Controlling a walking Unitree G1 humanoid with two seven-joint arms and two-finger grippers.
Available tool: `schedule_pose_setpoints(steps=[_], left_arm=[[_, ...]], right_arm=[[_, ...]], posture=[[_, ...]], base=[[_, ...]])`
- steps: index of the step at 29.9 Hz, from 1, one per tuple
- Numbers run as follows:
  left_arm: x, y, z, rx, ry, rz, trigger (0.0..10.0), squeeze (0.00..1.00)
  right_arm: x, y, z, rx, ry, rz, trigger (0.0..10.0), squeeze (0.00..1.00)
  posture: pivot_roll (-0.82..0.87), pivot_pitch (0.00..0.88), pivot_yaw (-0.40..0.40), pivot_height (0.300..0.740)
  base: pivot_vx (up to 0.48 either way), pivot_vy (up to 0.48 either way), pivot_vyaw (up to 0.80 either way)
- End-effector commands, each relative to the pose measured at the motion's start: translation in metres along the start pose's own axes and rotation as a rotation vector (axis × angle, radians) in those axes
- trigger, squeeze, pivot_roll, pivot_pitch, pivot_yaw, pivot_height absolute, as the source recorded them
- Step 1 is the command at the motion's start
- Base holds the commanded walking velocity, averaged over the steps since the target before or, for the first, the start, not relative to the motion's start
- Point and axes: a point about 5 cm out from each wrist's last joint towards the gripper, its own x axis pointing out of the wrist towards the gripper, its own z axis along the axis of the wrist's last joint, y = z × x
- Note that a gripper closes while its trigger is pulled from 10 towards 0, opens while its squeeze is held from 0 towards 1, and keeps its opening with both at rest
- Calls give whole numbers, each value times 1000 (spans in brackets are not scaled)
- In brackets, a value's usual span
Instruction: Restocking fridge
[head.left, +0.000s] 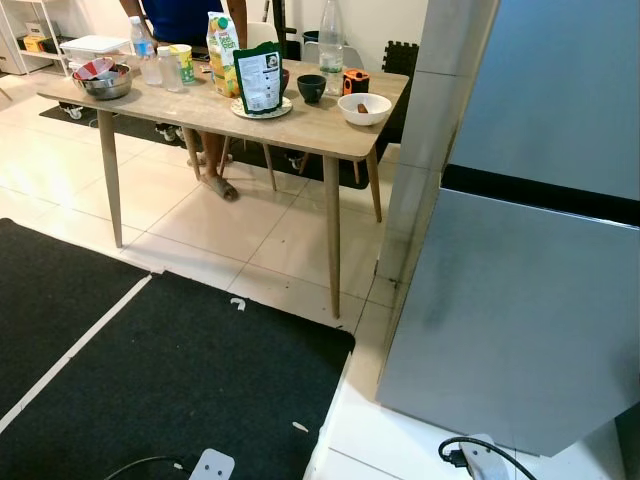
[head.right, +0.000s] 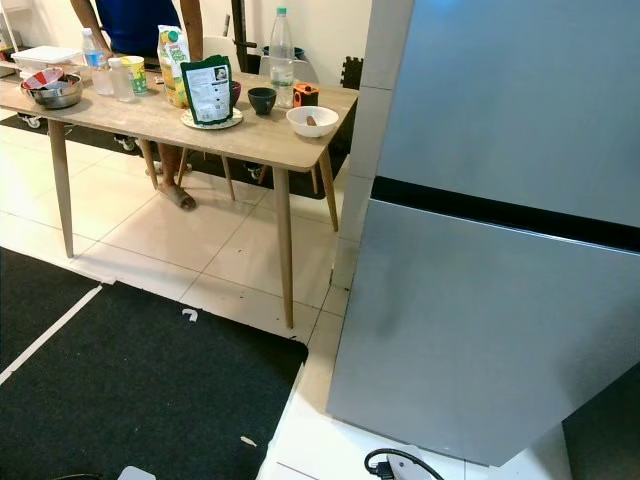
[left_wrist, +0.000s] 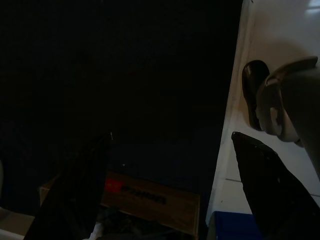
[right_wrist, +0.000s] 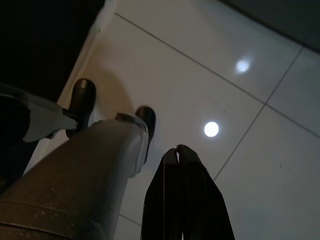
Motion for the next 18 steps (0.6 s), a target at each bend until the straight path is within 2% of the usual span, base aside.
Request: schedule_pose_setpoints(steps=[1,6,11,18], left_arm=[[1,-6,1,-32,6,-11,10000,0],[1,-6,4,-37,1,-11,10000,0],[1,-8,5,-46,1,-11,10000,0],[1,-9,4,-49,6,-15,10000,0]], right_arm=[[0,-1,4,-27,-9,22,10000,0],[1,1,8,-99,-2,35,10000,0],[2,3,14,-112,-13,43,10000,0],[2,2,6,-112,26,-3,10000,0]], posture=[[-36,10,-53,740],[-36,0,-59,740],[-34,0,-59,740],[-35,0,-54,740]], base=[[0,0,0],[0,0,0],[0,0,0],[0,0,0]])
